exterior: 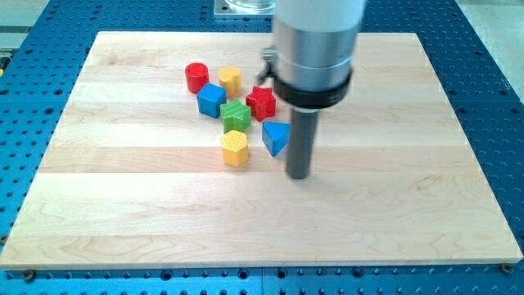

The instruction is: Push the hexagon into the triangle

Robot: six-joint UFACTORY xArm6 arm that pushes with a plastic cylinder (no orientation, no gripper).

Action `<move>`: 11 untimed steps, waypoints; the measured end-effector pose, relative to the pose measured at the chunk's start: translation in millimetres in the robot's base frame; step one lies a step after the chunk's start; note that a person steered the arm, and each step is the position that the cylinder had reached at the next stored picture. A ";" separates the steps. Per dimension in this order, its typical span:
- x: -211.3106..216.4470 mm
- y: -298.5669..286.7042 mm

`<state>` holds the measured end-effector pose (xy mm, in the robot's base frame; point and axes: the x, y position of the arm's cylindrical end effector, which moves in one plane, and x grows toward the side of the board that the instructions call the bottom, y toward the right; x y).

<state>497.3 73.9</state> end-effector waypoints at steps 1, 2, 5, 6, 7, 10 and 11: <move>-9.9 36.3; -14.2 -12.2; 4.1 -150.6; 4.1 -163.6; 12.5 -170.8; -15.2 -168.5; -22.7 -162.6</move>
